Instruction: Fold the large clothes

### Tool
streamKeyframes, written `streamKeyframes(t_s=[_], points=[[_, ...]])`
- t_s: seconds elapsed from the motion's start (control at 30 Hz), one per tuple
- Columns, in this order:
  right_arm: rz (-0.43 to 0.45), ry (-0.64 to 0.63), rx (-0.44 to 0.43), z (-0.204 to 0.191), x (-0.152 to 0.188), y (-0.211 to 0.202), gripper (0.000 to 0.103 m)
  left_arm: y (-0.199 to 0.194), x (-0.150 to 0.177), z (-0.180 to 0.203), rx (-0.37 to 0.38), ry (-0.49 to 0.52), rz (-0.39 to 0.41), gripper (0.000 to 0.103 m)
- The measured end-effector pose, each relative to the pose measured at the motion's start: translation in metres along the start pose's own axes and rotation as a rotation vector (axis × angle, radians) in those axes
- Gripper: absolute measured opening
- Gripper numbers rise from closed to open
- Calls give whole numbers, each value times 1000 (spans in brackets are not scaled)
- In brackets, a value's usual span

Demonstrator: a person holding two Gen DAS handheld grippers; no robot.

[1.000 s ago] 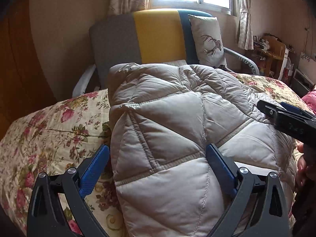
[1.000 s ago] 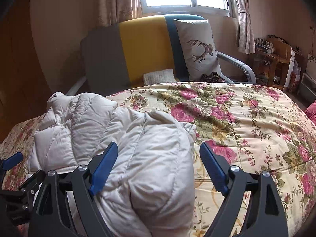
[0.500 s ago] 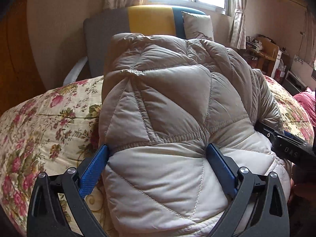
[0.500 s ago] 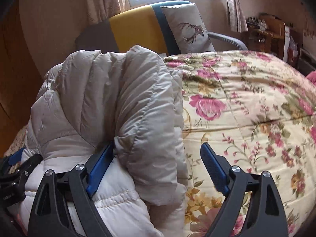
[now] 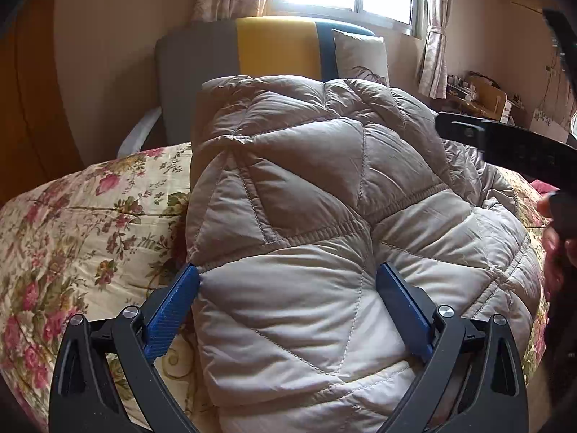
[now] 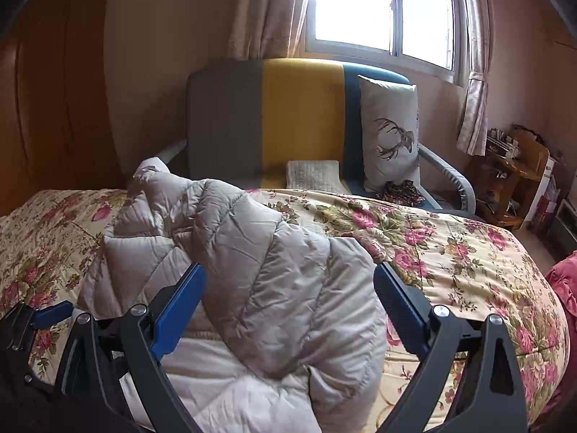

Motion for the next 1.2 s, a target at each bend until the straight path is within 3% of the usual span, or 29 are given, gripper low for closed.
streamKeyframes(t_s=[0.1, 0.2, 0.33, 0.5, 0.57, 0.83, 1.03, 1.2], points=[[-47, 70, 63, 31, 11, 32, 101, -2, 1, -1, 23, 0, -5, 98], [-100, 197, 98, 73, 45, 57, 101, -11, -3, -4, 64, -22, 14, 99], [-86, 367, 30, 101, 70, 56, 101, -14, -11, -9, 71, -55, 29, 100], [-79, 262, -39, 82, 57, 23, 101, 0, 3, -1, 117, -25, -51, 100], [-92, 290, -112, 73, 61, 10, 101, 3, 8, -5, 163, -65, -95, 100], [-224, 617, -439, 63, 118, -7, 101, 14, 24, -13, 352, -169, -251, 100], [-316, 709, -618, 56, 133, 13, 101, 11, 28, -15, 434, -147, -291, 100], [-362, 711, -693, 44, 132, 26, 101, 21, 35, -16, 480, -185, -378, 100]])
Point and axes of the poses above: each gripper's, at about its wrist camera, not at the fingertips, and y roughly the way its jaws point, z to its right, x to its underside, the point moved 9 cm from there along y, roughly the way its jaws point, and after that the axes turned 14 degrees about -x, right-handed, at the moved point
